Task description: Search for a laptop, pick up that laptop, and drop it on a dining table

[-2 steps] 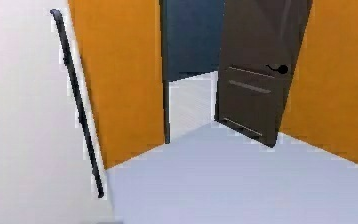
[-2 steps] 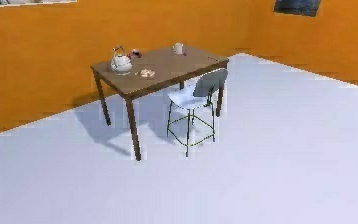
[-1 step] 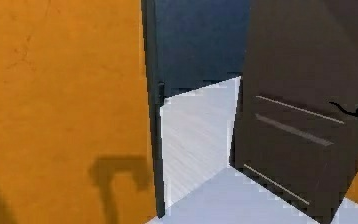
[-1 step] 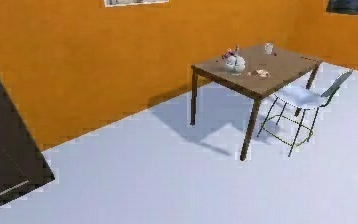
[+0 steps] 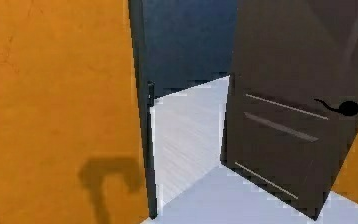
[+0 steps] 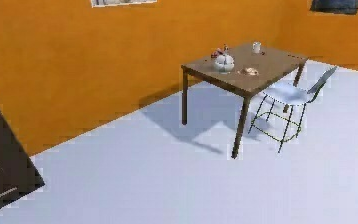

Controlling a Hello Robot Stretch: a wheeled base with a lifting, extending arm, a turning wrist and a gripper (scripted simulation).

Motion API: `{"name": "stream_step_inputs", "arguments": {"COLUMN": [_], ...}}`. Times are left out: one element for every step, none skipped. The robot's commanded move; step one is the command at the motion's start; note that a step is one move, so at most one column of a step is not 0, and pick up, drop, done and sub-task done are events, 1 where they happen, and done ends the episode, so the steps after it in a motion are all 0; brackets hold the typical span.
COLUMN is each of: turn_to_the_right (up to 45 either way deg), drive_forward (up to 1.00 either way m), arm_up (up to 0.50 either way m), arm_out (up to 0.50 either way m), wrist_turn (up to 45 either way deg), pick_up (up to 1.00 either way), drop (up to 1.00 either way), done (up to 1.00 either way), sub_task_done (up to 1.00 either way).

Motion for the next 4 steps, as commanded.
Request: {"name": "stream_step_inputs", "arguments": {"turn_to_the_right": [18.0, 0.0, -21.0, 0.0], "drive_forward": [0.00, 1.00, 0.00, 0.50], "arm_up": [0.00, 0.00, 0.00, 0.00], "arm_out": [0.00, 0.00, 0.00, 0.00], "wrist_turn": [0.0, 0.0, 0.0, 0.0], "pick_up": [0.00, 0.00, 0.00, 0.00], "drop": [0.00, 0.00, 0.00, 0.00], "done": [0.00, 0.00, 0.00, 0.00], "sub_task_done": [0.00, 0.00, 0.00, 0.00]}}
